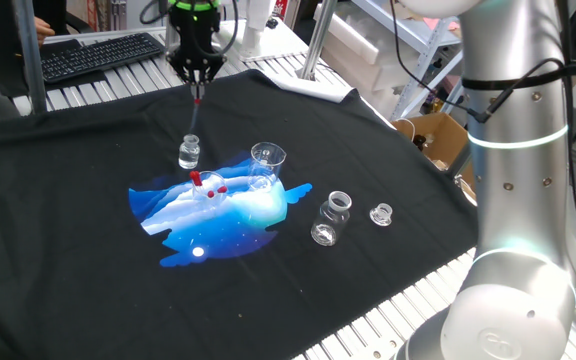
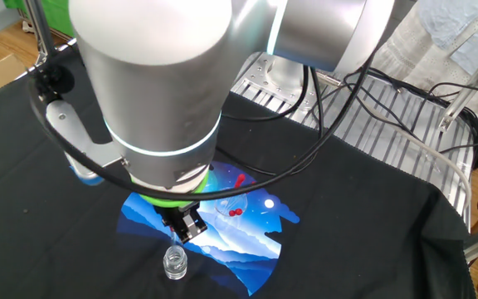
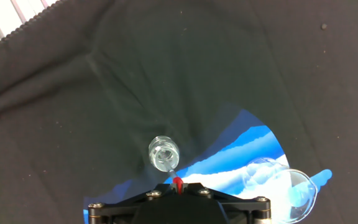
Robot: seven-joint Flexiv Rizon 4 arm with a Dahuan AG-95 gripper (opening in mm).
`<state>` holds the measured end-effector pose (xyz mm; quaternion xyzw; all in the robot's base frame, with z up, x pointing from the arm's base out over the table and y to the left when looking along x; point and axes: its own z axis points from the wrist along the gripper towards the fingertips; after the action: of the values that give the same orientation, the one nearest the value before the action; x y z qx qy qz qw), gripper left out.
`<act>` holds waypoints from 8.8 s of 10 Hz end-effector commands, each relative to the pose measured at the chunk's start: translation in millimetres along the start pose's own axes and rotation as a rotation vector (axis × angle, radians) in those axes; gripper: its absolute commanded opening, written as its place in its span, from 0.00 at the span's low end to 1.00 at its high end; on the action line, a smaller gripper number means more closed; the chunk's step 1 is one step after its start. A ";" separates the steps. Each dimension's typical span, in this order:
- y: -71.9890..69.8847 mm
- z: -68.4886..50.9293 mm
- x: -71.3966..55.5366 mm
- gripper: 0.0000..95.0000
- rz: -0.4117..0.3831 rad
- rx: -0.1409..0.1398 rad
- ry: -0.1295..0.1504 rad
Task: Transfer liquid using a dropper
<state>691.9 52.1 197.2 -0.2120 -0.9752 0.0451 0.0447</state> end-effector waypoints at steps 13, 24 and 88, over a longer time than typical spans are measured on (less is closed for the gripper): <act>12.2 31.2 -1.8 0.00 0.024 -0.027 -0.001; 18.0 54.7 -11.5 0.00 0.029 -0.053 -0.011; 14.8 82.4 0.1 0.20 0.094 -0.079 -0.281</act>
<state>688.1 59.9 115.0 -0.2502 -0.9620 0.0369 -0.1031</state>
